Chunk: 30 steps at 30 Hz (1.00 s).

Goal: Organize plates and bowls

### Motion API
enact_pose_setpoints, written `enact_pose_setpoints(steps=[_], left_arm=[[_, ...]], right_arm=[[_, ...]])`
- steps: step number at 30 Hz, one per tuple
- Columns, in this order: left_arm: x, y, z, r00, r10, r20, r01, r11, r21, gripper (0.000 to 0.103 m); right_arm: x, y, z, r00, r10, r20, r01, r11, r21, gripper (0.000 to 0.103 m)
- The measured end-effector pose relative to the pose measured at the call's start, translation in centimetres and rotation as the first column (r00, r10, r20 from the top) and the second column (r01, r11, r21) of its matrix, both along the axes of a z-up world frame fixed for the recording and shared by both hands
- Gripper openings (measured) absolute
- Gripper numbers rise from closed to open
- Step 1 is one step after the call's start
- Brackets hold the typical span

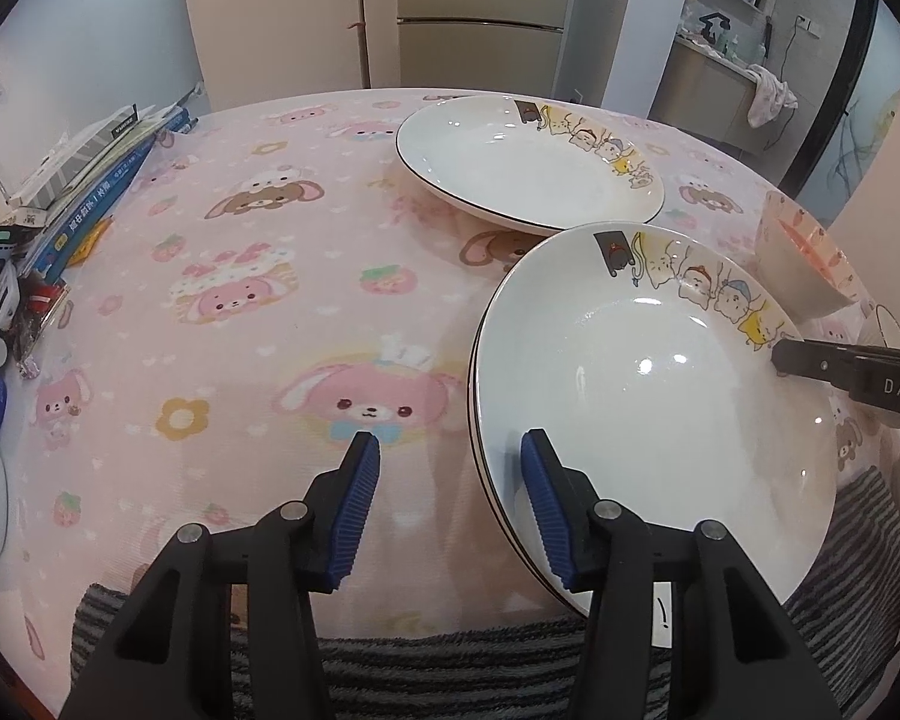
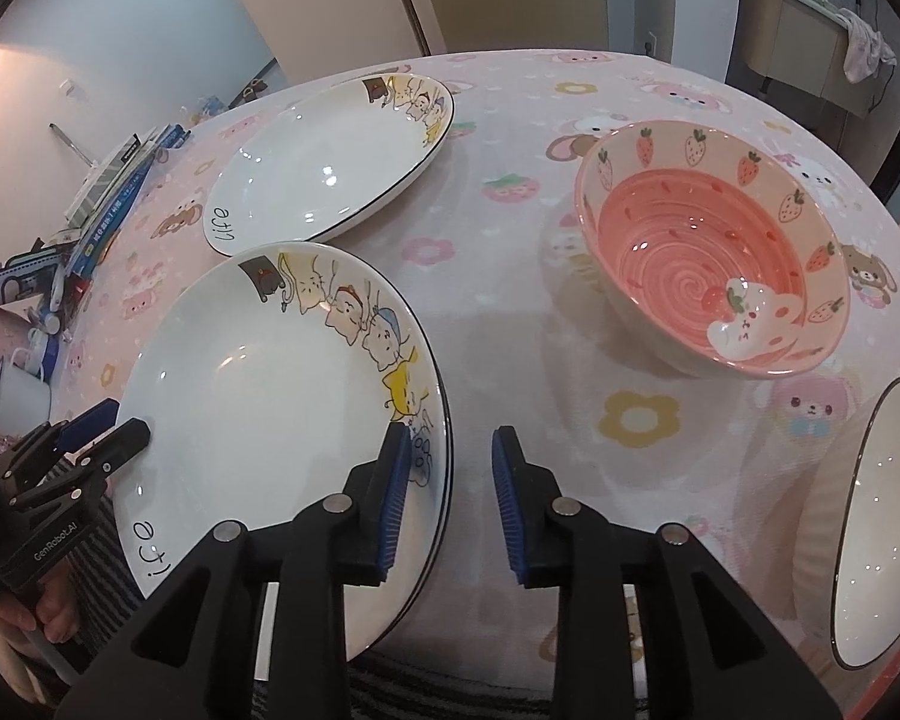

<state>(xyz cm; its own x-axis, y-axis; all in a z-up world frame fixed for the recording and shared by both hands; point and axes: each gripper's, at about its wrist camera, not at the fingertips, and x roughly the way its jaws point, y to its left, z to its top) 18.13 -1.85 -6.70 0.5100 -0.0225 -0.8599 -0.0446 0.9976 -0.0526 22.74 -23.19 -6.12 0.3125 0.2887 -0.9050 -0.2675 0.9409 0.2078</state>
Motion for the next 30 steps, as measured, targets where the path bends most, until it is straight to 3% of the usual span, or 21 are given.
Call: enact_pose_setpoints(steps=[3, 6, 10, 18, 21, 22, 24, 26, 29, 30], left_arm=[[-0.2, 0.3, 0.1, 1.000, -0.003, -0.026, 0.002, 0.999, -0.046, 0.046], [-1.1, 1.0, 1.7, 1.000, -0.003, 0.007, 0.004, 0.994, -0.105, 0.046], [-1.9, 1.5, 4.9, 0.997, 0.009, 0.080, -0.002, 0.996, -0.087, 0.046], [-1.0, 2.0, 12.3, 0.975, 0.022, 0.220, -0.003, 0.996, -0.084, 0.046], [0.1, 1.2, 15.7, 0.958, 0.012, 0.285, -0.002, 0.999, -0.035, 0.047], [0.7, 0.9, 16.8, 0.952, 0.001, 0.307, 0.007, 1.000, -0.023, 0.050], [1.7, 0.5, 18.9, 0.935, -0.005, 0.356, 0.017, 0.999, -0.032, 0.077], [2.6, 0.5, 21.0, 0.901, 0.010, 0.433, 0.022, 0.997, -0.069, 0.089], [3.4, 1.3, 23.0, 0.835, 0.038, 0.549, 0.026, 0.994, -0.108, 0.091], [3.9, 1.8, 23.3, 0.817, 0.055, 0.575, 0.021, 0.992, -0.125, 0.098]], right_arm=[[0.2, -0.2, -0.1, 1.000, -0.005, -0.013, 0.005, 1.000, 0.010, 0.029], [-0.2, -0.2, 0.8, 1.000, 0.015, -0.023, -0.013, 0.996, 0.085, 0.028], [-1.3, 1.3, 4.1, 0.992, 0.061, 0.109, -0.065, 0.997, 0.030, 0.030], [-0.3, 3.3, 10.7, 0.979, 0.035, 0.200, -0.063, 0.989, 0.136, 0.030], [0.8, 3.7, 13.3, 0.973, 0.002, 0.232, -0.051, 0.977, 0.208, 0.030], [1.2, 3.9, 14.2, 0.970, -0.007, 0.243, -0.051, 0.971, 0.232, 0.030], [2.0, 4.2, 15.9, 0.962, -0.043, 0.271, -0.035, 0.961, 0.276, 0.030], [3.0, 4.2, 17.7, 0.947, -0.098, 0.306, -0.006, 0.947, 0.322, 0.030], [4.4, 4.1, 19.2, 0.920, -0.185, 0.346, 0.057, 0.935, 0.349, 0.030], [4.8, 4.2, 19.2, 0.911, -0.211, 0.355, 0.084, 0.936, 0.341, 0.030]])
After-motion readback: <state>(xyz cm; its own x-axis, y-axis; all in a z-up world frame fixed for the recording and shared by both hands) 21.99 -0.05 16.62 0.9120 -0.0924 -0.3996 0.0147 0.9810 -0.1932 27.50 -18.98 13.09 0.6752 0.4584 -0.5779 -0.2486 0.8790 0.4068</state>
